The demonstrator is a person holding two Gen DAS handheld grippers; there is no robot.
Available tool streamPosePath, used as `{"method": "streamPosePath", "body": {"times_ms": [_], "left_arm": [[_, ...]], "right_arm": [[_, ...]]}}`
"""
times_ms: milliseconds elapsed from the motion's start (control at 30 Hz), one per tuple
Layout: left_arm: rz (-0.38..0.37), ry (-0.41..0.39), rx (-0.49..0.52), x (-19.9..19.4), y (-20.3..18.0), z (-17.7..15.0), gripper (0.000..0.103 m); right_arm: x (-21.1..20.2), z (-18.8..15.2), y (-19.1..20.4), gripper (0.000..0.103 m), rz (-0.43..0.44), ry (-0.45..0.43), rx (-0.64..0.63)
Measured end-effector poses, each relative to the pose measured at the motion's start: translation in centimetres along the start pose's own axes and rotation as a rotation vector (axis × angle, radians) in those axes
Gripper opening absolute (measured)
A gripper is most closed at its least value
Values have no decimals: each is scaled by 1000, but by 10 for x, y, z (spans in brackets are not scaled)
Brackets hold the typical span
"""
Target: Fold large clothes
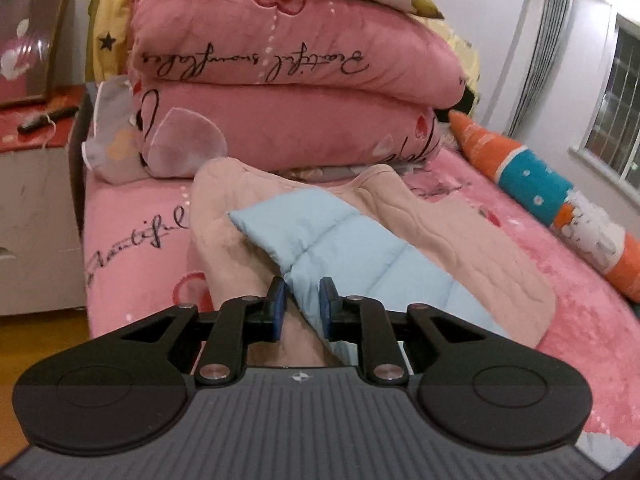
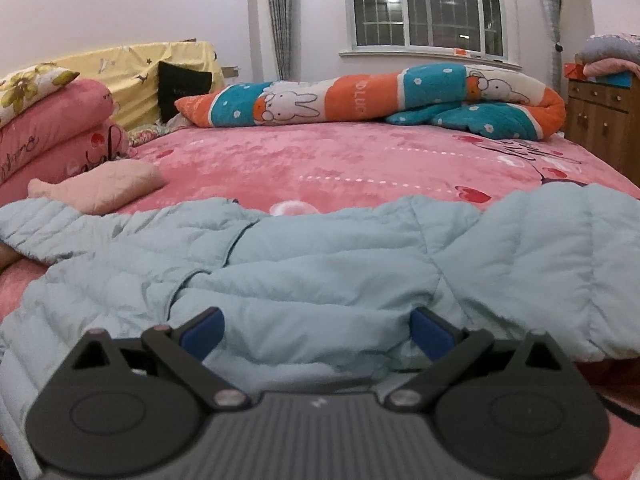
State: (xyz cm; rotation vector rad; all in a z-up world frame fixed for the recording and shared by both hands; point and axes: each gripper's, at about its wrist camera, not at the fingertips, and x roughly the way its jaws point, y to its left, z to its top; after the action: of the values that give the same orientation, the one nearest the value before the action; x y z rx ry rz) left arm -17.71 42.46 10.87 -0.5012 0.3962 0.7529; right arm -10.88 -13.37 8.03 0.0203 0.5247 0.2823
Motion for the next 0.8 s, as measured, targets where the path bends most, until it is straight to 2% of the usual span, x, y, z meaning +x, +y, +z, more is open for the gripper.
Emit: {"method": "streamPosePath", "body": {"times_ms": [67, 167, 233, 333, 567, 633, 700, 800], "left_arm": [[-25, -9, -23, 1, 6, 1, 21], [-56, -31, -63, -10, 12, 2, 41], [-64, -71, -63, -30, 1, -9, 59], [-116, -76, -94, -41, -2, -13, 64], [-138, -19, -128, -23, -8, -15, 60], [-151, 1, -115, -20, -16, -15, 53], [-129, 16, -117, -12, -18, -15, 47], [-110, 26, -136, -2, -18, -13, 46]], "right_arm": [[1, -1, 1, 99, -6, 2, -6], [1, -1, 1, 99, -9, 3, -12], [2, -2, 1, 100, -11, 6, -14], [3, -3, 2, 100, -11, 12, -21], [3, 0, 2, 100, -3, 11, -8], [3, 1, 2, 101, -3, 3, -4], [2, 1, 3, 102, -4, -8, -14], [2, 1, 6, 102, -7, -14, -29]]}}
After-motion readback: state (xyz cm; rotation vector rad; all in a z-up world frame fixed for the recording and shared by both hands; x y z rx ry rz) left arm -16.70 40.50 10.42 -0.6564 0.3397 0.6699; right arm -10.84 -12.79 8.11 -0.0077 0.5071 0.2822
